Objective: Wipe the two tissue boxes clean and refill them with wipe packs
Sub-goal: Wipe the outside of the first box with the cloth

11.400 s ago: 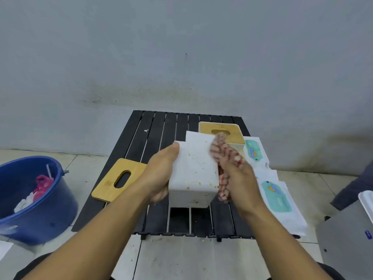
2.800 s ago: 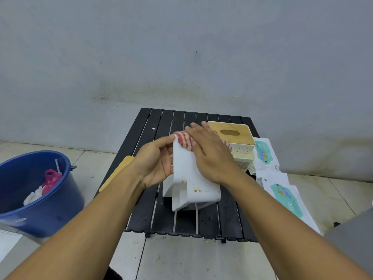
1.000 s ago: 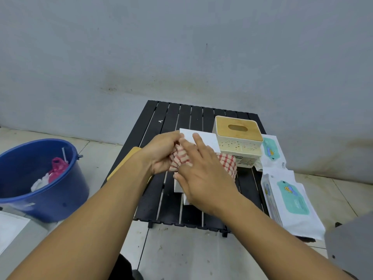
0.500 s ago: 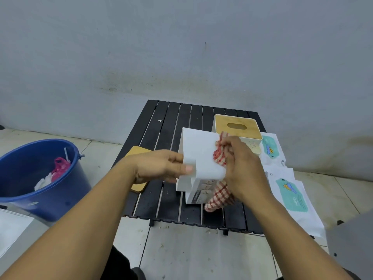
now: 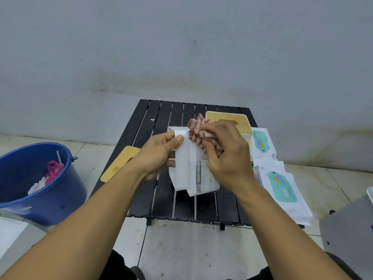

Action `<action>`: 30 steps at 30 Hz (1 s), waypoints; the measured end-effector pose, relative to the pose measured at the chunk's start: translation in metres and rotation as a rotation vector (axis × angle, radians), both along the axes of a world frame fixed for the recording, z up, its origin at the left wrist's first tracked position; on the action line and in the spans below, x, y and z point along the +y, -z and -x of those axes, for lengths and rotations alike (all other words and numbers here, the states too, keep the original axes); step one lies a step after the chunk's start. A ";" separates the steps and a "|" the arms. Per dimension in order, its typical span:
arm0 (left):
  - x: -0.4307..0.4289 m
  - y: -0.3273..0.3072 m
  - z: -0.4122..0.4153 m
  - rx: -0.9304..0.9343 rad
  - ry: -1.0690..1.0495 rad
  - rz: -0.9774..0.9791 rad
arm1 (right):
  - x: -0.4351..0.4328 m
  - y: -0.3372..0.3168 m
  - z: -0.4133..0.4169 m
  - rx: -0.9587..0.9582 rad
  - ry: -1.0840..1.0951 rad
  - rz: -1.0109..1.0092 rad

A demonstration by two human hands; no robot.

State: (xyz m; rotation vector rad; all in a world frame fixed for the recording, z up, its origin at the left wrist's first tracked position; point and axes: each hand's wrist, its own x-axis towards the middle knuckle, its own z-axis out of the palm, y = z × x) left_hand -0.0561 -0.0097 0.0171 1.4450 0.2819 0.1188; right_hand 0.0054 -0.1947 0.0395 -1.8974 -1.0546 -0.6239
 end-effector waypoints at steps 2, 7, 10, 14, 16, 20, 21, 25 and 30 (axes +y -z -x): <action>0.000 0.000 0.000 -0.012 -0.045 0.063 | 0.002 0.001 0.002 0.001 -0.058 0.045; 0.007 -0.004 -0.002 -0.040 -0.147 0.138 | -0.003 0.011 0.009 0.042 -0.167 0.140; 0.012 -0.006 -0.001 -0.042 -0.201 0.174 | -0.013 0.018 0.010 0.117 -0.229 0.188; 0.021 -0.010 0.001 -0.052 -0.285 0.194 | -0.028 0.025 0.003 0.299 -0.269 0.210; 0.028 -0.011 0.002 -0.059 -0.333 0.214 | -0.033 0.030 -0.004 0.420 -0.231 0.277; 0.037 -0.012 0.005 -0.104 -0.387 0.326 | -0.036 0.040 -0.014 0.718 -0.030 0.352; 0.038 -0.012 0.006 -0.099 -0.380 0.338 | -0.035 0.040 -0.018 0.806 0.034 0.262; 0.033 -0.003 0.005 -0.011 -0.347 0.405 | -0.035 0.023 -0.028 1.131 0.092 -0.231; 0.020 0.012 -0.002 0.126 -0.295 0.524 | -0.034 0.008 -0.019 1.125 -0.027 -0.679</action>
